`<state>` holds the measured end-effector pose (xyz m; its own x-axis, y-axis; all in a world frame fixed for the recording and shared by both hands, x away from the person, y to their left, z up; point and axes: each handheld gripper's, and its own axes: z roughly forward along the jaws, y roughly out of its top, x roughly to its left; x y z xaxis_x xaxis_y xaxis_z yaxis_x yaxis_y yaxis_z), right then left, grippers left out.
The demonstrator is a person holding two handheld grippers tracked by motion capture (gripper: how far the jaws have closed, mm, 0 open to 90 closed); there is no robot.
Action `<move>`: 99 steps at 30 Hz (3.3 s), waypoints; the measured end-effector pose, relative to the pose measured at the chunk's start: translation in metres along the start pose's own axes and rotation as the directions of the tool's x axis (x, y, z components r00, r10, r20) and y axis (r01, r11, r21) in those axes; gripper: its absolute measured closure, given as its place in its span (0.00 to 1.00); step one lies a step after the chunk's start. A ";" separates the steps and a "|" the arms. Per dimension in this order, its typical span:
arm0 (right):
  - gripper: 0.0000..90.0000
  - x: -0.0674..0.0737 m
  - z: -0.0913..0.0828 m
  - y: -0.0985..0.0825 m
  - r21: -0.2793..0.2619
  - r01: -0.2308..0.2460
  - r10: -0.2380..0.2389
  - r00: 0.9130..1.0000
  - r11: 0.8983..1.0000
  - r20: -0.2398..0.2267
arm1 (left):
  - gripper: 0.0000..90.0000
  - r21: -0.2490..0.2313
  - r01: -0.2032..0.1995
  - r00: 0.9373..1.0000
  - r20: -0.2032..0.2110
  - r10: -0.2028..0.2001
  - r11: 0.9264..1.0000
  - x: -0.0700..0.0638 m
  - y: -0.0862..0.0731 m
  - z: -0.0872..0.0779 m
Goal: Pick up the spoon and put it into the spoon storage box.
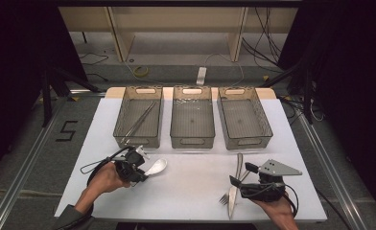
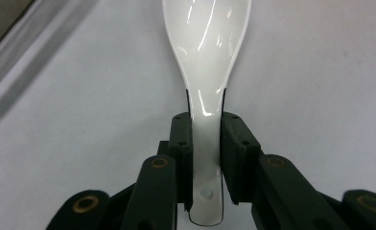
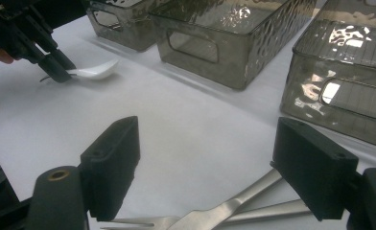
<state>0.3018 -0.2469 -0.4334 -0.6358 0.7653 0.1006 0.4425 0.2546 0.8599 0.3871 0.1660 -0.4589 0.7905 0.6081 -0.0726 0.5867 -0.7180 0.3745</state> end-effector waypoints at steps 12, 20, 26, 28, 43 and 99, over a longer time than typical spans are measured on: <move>0.28 0.000 0.000 0.000 0.001 -0.002 0.002 1.000 1.000 0.000 | 0.84 -0.136 0.074 0.996 0.068 -0.065 0.988 0.002 0.003 -0.015; 0.28 0.000 0.000 0.000 0.003 -0.001 0.001 1.000 1.000 0.001 | 0.84 -0.248 0.126 0.991 0.076 -0.110 0.961 0.004 0.007 -0.024; 0.28 0.000 0.001 -0.001 0.005 -0.002 0.002 1.000 1.000 0.001 | 0.84 -0.288 0.137 0.990 0.076 -0.120 0.948 0.003 0.012 -0.028; 0.28 0.000 0.001 -0.001 0.007 -0.001 0.001 1.000 1.000 0.002 | 0.84 -0.305 0.143 0.989 0.082 -0.124 0.942 0.004 0.015 -0.030; 0.28 -0.002 0.001 -0.002 0.009 -0.006 0.006 1.000 1.000 0.008 | 0.84 -0.351 0.104 0.994 0.068 -0.086 0.930 -0.003 0.046 -0.029; 0.28 -0.004 0.001 -0.003 0.007 -0.014 0.014 1.000 1.000 -0.001 | 0.84 -0.463 0.227 0.973 0.074 -0.217 0.857 0.043 0.167 -0.015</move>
<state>0.3041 -0.2497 -0.4367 -0.6306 0.7678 0.1131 0.4557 0.2484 0.8547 0.5164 0.0768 -0.3859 0.6550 0.7227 -0.2206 0.6004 -0.3205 0.7327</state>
